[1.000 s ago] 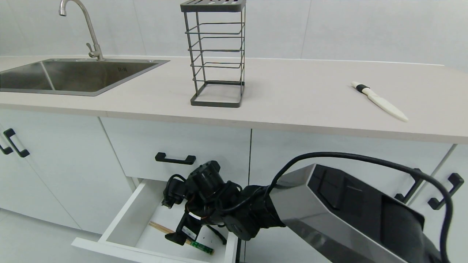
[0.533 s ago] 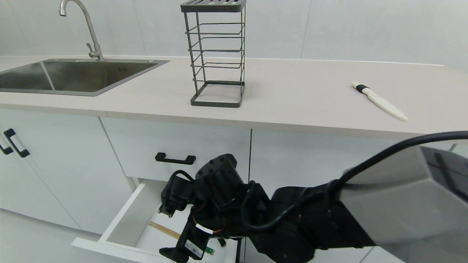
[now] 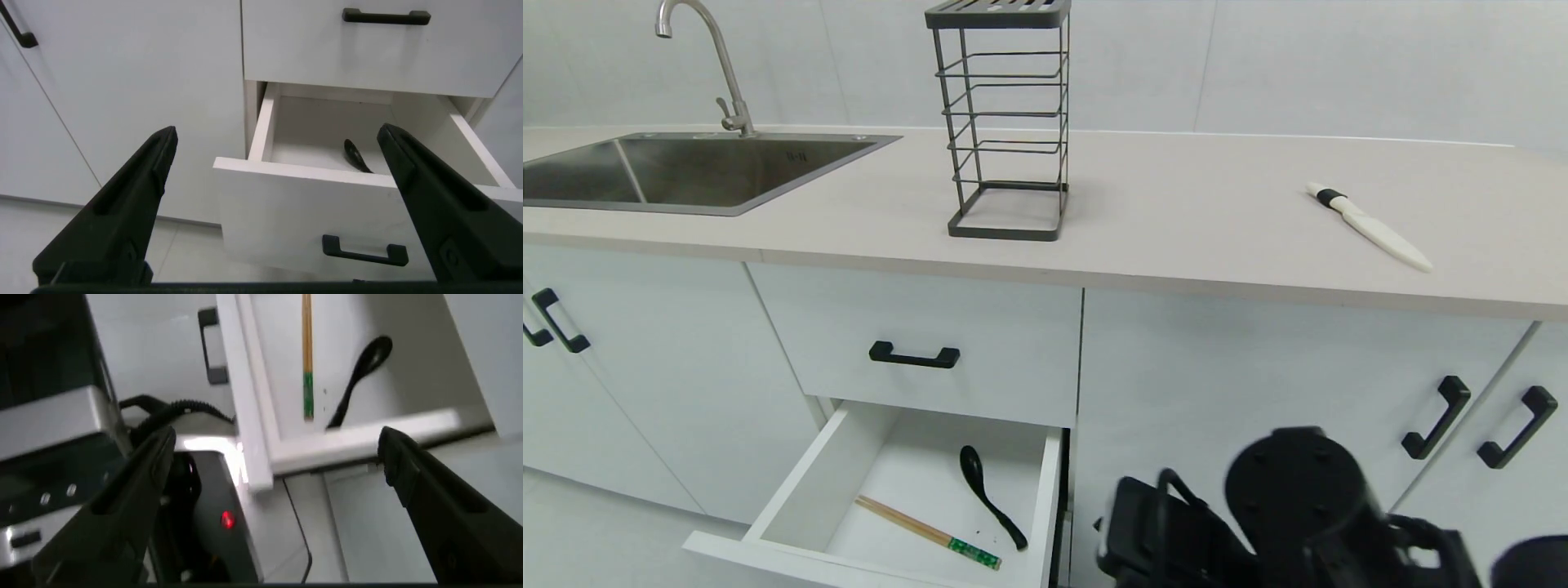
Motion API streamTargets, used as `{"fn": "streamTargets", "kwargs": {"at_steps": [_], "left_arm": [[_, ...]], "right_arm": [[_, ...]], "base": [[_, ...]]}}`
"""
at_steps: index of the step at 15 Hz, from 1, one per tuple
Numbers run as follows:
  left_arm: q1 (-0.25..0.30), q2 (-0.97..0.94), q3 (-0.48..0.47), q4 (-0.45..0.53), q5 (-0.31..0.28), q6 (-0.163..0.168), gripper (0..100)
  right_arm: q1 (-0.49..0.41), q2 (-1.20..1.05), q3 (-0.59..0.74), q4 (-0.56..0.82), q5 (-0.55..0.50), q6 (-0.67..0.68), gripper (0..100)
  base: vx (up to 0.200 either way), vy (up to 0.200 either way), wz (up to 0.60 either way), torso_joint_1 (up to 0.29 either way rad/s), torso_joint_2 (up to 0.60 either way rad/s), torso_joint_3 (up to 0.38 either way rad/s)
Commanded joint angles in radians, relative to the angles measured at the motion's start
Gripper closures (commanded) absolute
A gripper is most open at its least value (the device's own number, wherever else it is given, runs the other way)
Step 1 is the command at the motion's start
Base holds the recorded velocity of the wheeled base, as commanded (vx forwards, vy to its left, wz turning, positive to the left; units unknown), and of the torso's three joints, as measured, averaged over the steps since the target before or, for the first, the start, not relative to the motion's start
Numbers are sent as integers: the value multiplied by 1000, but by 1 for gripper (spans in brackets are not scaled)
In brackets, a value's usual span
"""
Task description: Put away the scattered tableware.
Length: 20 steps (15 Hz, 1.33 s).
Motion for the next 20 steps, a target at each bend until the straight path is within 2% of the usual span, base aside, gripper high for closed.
{"fn": "streamTargets", "kwargs": {"at_steps": [1, 3, 7, 11, 20], "left_arm": [[0, 1, 0, 0, -1, 1, 0], [0, 1, 0, 0, 0, 0, 0], [0, 1, 0, 0, 0, 1, 0], [0, 1, 0, 0, -1, 1, 0], [0, 1, 0, 0, 0, 0, 0]], "right_arm": [[3, -209, 175, -9, -10, 38, 0], [-4, -285, 228, -8, -12, 35, 0], [-77, -469, 335, 9, -9, 36, 0], [-179, -752, 404, 106, -3, 41, 0], [-529, -1112, 409, 141, 51, -1, 0]], "base": [[0, 0, 0, 0, 0, 0], [0, 0, 0, 0, 0, 0], [0, 0, 0, 0, 0, 0], [0, 0, 0, 0, 0, 0], [0, 0, 0, 0, 0, 0]]}}
